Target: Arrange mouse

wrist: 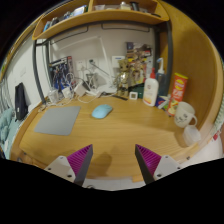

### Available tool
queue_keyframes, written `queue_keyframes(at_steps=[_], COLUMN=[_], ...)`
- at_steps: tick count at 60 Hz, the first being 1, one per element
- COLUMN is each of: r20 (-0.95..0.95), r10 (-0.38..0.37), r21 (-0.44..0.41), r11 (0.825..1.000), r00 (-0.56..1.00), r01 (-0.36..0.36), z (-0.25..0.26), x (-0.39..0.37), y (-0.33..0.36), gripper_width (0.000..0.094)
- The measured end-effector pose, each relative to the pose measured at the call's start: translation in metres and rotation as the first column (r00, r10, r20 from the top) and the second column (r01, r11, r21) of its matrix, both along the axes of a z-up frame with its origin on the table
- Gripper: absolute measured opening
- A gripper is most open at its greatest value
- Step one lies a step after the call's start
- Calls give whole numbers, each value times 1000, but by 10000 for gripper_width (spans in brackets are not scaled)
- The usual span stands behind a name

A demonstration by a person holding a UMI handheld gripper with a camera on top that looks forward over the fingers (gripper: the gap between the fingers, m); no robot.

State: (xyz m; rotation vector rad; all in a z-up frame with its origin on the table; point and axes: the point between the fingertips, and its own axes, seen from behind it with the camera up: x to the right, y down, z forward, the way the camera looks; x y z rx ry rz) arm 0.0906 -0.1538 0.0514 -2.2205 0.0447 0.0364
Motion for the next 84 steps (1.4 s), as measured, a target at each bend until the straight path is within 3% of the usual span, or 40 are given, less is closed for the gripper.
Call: queue_keyframes(at_steps=[19, 34, 47, 59, 63, 73, 84], r20=[5, 29, 49, 37, 44, 48, 60], r10=[4, -10, 34, 79, 97, 154, 217], r21=[-56, -79, -93, -107, -108, -131, -165], r11=[998, 997, 995, 991, 990, 981, 965], r00=[1000, 1000, 998, 996, 994, 987, 974], r01=[-4, 12, -29, -74, -92, -146, -204], z=[-46, -63, -65, -67, -67, -69, -71], x=[-75, -78, -76, -78, -78, -81, -84], y=[103, 183, 232, 259, 264, 267, 266], gripper_width=[856, 855, 854, 705, 563, 505, 360])
